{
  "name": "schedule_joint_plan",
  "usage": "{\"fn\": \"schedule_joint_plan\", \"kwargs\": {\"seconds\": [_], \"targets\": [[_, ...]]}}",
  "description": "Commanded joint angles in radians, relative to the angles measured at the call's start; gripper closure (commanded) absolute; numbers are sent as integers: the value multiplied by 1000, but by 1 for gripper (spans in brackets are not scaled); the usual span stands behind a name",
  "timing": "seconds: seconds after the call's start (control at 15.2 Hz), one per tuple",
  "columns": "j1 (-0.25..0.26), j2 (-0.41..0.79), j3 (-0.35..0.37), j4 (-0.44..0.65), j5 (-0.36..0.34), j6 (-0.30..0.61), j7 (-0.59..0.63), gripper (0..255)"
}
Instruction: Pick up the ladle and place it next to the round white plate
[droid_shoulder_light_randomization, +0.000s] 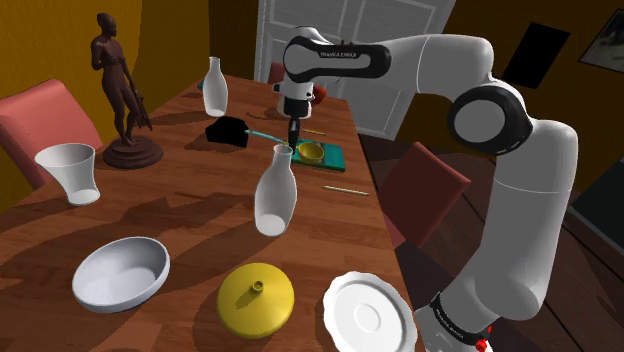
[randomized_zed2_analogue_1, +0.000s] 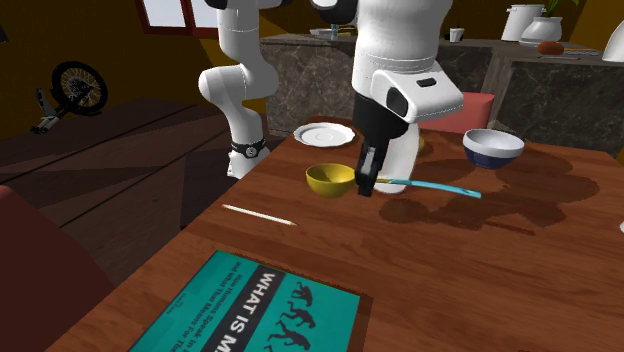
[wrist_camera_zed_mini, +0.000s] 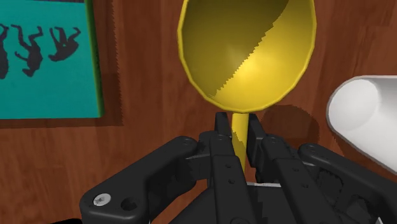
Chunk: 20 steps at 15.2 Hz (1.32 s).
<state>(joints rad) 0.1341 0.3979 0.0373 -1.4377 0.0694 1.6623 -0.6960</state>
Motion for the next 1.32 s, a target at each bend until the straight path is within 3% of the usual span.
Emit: {"fn": "schedule_joint_plan", "kwargs": {"seconds": [0.0, 0.59, 1.25], "targets": [[11, -28, 6, -30, 2, 3, 17, 255], [108, -229, 71, -318, 28, 105, 167, 255], [221, -367, 168, -499, 72, 173, 357, 255]]}}
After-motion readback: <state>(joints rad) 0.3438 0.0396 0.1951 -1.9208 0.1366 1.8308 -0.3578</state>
